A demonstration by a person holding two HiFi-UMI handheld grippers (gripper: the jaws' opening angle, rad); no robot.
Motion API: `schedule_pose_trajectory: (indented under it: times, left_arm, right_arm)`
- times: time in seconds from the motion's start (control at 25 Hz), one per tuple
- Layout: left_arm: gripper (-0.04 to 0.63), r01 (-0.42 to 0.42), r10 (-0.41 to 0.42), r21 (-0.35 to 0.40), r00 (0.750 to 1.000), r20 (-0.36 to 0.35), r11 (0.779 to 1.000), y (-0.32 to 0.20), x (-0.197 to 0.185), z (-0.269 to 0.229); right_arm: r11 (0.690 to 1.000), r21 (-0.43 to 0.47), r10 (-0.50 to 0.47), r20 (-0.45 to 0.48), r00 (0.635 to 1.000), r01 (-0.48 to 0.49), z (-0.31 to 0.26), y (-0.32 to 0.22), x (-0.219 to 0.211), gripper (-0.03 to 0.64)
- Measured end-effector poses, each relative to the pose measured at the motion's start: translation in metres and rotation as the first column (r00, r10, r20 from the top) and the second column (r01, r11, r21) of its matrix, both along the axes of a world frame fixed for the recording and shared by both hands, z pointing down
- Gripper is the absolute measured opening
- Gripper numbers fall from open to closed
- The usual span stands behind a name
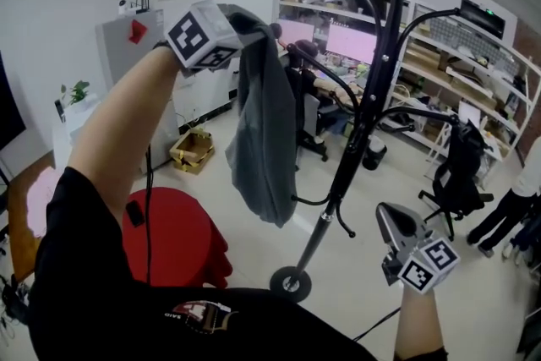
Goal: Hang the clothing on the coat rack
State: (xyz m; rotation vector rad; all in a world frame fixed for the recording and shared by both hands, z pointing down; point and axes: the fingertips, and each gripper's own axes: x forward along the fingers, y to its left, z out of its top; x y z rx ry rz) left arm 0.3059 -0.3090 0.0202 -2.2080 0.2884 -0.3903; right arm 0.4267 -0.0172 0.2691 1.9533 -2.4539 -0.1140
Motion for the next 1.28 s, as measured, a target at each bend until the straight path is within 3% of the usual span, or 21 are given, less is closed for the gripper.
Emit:
schedule_pose_trajectory:
  times: [0.4, 0.72, 1.04, 1.28]
  left_arm:
    - [0.005, -0.102, 0.098, -0.054, 0.993, -0.067, 0.993, 0.026, 0.034, -0.01]
    - [0.005, -0.043, 0.04, -0.032, 0.995, -0.092, 0.999, 0.016, 0.054, -0.034]
    - [0.005, -0.019, 0.018, 0.043, 0.999, 0.035, 0.999, 0.016, 0.077, -0.023]
    - [0.005, 0.028, -0.033, 0.066, 0.996, 0.082, 0.997, 0.005, 0.092, -0.009]
  right_arm:
    - [1.0, -0.01, 0.003, 0.023, 1.0, -0.003, 0.007, 0.004, -0.002, 0.005]
    - [1.0, -0.006, 0.026, 0.042, 0.999, -0.026, 0.011, 0.01, 0.005, 0.005]
    - [0.999, 0.002, 0.044, 0.063, 0.997, -0.044, 0.014, 0.015, 0.015, 0.005]
    - [0.999, 0.004, 0.046, 0.072, 0.996, -0.046, 0.018, 0.017, 0.017, 0.005]
